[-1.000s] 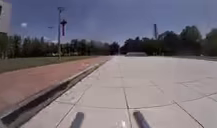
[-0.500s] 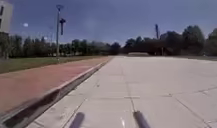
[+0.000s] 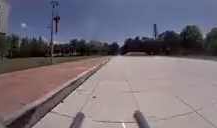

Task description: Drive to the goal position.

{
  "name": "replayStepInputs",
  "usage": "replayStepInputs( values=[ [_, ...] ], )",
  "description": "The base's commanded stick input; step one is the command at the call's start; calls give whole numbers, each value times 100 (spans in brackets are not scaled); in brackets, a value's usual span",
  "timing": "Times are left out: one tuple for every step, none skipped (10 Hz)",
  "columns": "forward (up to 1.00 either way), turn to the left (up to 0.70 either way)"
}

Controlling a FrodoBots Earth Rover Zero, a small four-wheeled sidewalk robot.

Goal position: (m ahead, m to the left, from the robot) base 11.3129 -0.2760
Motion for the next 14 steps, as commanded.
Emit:
replayStepInputs(
  values=[
    [100, 0],
    [100, 0],
    [100, 0],
    [100, 0],
    [100, 0],
    [100, -7],
    [100, -27],
    [100, -21],
    [100, -6],
    [100, 0],
    [100, 0],
    [100, 0],
    [100, 0],
    [100, 0]
  ],
)
